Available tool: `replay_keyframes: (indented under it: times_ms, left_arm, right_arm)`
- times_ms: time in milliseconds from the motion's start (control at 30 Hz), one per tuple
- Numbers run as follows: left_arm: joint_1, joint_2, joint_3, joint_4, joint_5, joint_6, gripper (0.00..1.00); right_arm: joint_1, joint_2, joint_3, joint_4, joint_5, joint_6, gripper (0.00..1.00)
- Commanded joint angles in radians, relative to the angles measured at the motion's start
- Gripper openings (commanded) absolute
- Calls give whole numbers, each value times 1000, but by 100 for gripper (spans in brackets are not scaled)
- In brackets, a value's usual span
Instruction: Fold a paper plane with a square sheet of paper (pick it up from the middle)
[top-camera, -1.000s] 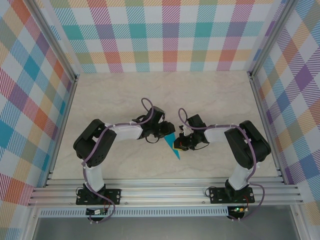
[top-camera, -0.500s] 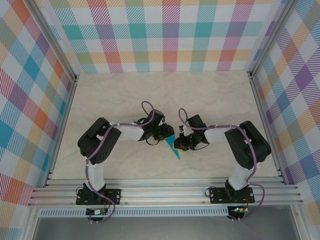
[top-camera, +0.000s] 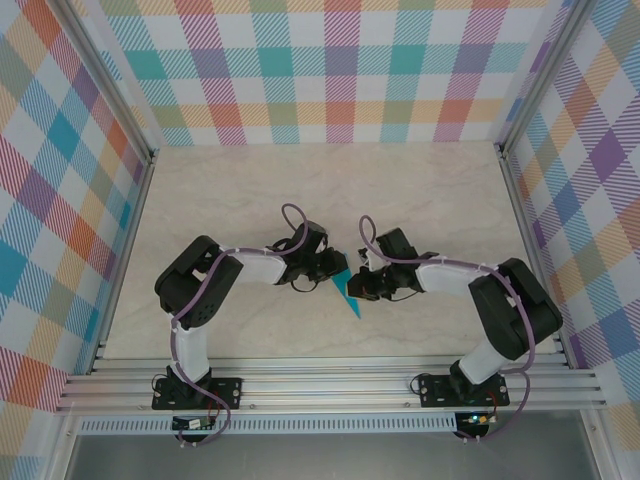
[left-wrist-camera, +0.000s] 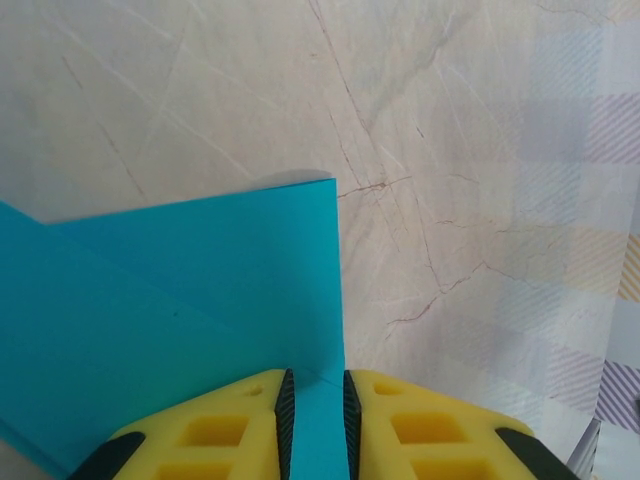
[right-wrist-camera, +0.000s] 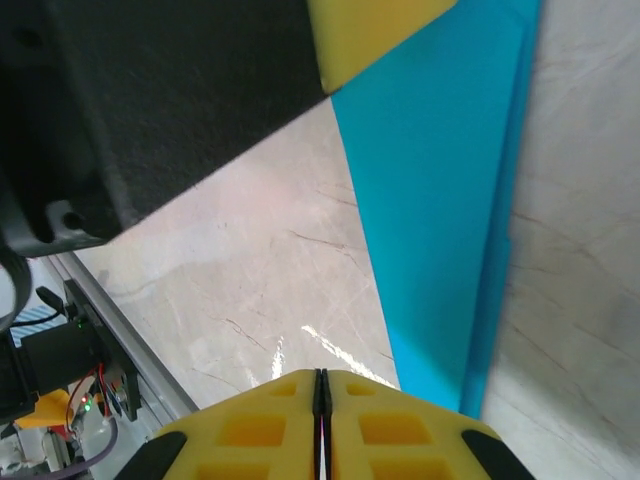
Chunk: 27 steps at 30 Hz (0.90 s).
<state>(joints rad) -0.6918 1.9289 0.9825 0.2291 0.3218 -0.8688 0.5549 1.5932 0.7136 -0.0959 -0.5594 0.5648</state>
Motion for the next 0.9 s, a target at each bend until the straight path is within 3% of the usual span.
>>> replay_keyframes:
  times_ms: [0, 267, 533, 867]
  left_arm:
    - [-3, 53, -24, -77, -33, 34, 23]
    - [-3, 48, -30, -89, -44, 40, 22]
    - [-3, 70, -25, -107, -49, 48, 22]
    - [-3, 74, -27, -103, -60, 40, 22]
  right_arm:
    - [23, 65, 41, 9, -38, -10, 11]
    - [27, 139, -33, 16, 33, -35, 8]
    - [27, 76, -115, 51, -25, -30, 9]
    - [27, -21, -219, -34, 30, -22, 10]
